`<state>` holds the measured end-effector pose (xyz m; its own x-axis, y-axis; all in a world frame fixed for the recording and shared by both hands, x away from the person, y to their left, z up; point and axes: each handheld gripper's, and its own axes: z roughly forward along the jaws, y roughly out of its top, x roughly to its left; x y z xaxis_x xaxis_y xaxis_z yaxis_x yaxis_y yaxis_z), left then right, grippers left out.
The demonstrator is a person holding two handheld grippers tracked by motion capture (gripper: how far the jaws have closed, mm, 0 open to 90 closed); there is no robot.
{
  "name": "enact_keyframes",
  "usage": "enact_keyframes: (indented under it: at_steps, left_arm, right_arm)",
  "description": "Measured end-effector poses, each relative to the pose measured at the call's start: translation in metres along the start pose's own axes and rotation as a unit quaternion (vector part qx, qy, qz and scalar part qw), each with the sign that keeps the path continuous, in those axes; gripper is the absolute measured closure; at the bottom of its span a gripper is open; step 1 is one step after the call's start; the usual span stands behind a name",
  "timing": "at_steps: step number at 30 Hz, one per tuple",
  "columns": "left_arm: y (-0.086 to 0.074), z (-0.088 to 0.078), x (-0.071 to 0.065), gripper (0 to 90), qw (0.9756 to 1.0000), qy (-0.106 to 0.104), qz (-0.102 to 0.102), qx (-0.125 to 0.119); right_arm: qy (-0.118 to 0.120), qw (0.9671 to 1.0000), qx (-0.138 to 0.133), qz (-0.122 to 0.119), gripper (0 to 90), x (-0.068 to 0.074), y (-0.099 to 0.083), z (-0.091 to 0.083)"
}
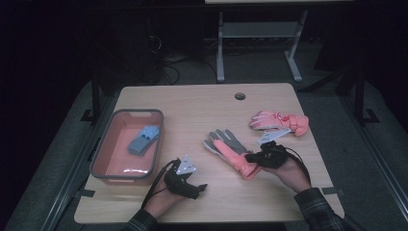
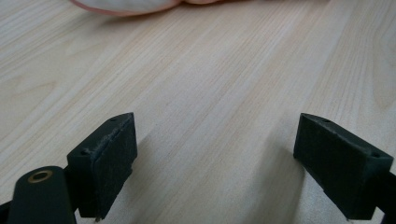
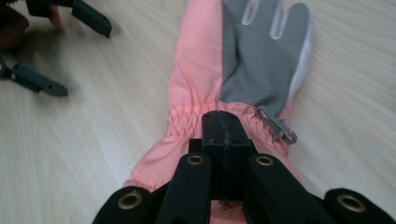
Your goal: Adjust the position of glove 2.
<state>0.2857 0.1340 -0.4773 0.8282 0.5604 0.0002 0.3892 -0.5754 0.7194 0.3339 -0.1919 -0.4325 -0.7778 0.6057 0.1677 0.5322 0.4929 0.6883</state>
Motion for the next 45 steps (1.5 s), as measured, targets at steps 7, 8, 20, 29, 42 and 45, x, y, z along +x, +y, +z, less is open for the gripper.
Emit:
enact_keyframes:
  at_steps: [7, 8, 20, 29, 42, 45]
  left_arm:
    - [0.000, 0.000, 0.000, 12.6, 1.0000, 0.000, 0.001, 0.001]
    - [0.000, 0.000, 0.000, 12.7, 1.0000, -0.001, -0.002, 0.001]
    - [0.000, 0.000, 0.000, 12.6, 1.0000, -0.002, -0.002, 0.001]
    - [0.000, 0.000, 0.000, 12.6, 1.0000, -0.001, 0.001, 0.001]
    - [0.000, 0.001, 0.000, 12.6, 1.0000, -0.001, -0.005, -0.003]
    - [0.000, 0.001, 0.000, 12.6, 1.0000, -0.002, -0.005, -0.003]
  right_arm:
    - [-0.012, 0.9998, -0.018, -0.001, 89.9, -0.003, 0.009, -0.011]
    - [-0.012, 0.9998, -0.017, 0.001, 89.8, -0.003, 0.012, -0.010]
    - [-0.003, 0.9991, 0.038, -0.020, 90.0, -0.001, 0.028, 0.032]
    - [0.030, 0.9981, 0.039, -0.037, 90.0, 0.017, 0.015, 0.028]
    - [0.051, 0.9960, 0.050, -0.054, 89.9, 0.055, 0.010, 0.031]
    - [0.055, 0.9955, 0.050, -0.059, 89.9, 0.061, 0.011, 0.032]
